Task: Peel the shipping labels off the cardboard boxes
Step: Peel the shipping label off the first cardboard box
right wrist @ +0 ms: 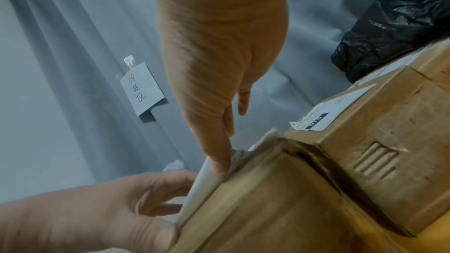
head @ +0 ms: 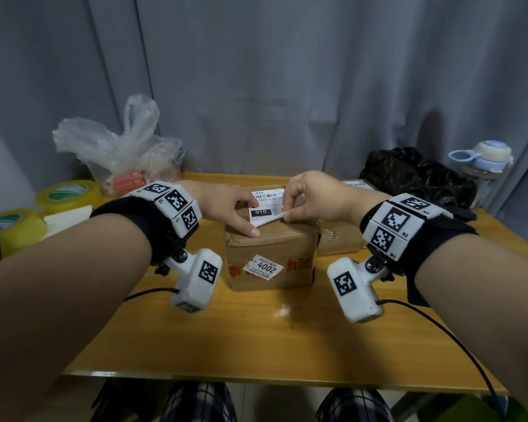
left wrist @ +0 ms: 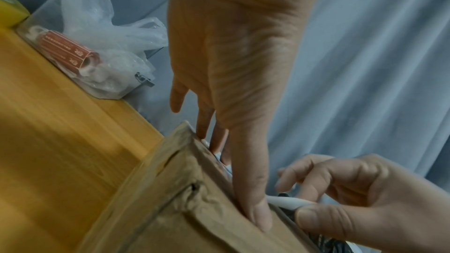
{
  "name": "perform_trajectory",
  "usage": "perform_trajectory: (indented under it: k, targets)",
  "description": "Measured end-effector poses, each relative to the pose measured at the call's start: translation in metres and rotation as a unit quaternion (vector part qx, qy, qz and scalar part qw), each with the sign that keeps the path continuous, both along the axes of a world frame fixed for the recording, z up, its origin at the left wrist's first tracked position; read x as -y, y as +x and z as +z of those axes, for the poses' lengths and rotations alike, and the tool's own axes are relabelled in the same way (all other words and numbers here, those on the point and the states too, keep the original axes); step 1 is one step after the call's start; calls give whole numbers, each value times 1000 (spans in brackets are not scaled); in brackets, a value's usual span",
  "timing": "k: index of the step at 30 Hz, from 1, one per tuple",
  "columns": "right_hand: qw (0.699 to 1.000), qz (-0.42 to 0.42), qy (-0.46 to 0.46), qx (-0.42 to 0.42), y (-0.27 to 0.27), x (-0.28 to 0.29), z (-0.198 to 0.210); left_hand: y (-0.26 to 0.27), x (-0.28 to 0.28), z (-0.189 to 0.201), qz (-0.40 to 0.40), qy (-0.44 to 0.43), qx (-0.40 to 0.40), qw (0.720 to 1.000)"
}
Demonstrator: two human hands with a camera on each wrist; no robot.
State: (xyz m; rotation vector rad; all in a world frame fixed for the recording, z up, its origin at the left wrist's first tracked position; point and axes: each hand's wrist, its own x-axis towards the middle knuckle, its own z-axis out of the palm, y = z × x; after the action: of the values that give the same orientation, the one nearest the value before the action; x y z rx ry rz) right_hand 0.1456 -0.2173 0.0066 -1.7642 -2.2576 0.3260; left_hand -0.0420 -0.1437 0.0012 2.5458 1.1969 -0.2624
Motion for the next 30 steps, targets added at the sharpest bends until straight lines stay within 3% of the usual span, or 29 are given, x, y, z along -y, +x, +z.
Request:
perform_trajectory:
  k: [16, 22, 27, 30]
  targets:
    - [1000, -30, -2, -7, 3, -2, -2, -3, -4, -3, -1, -10, 8, 1000]
    - [997, -7, 25, 68, -10, -1, 2, -1, -2, -4, 12, 31, 82, 996]
    - [983, 20, 41, 176, -22, -12, 5, -6, 0, -10, 10, 67, 27, 997]
    - [986, 2, 35, 162, -24, -19, 11, -9, -1, -5, 22, 58, -1, 998]
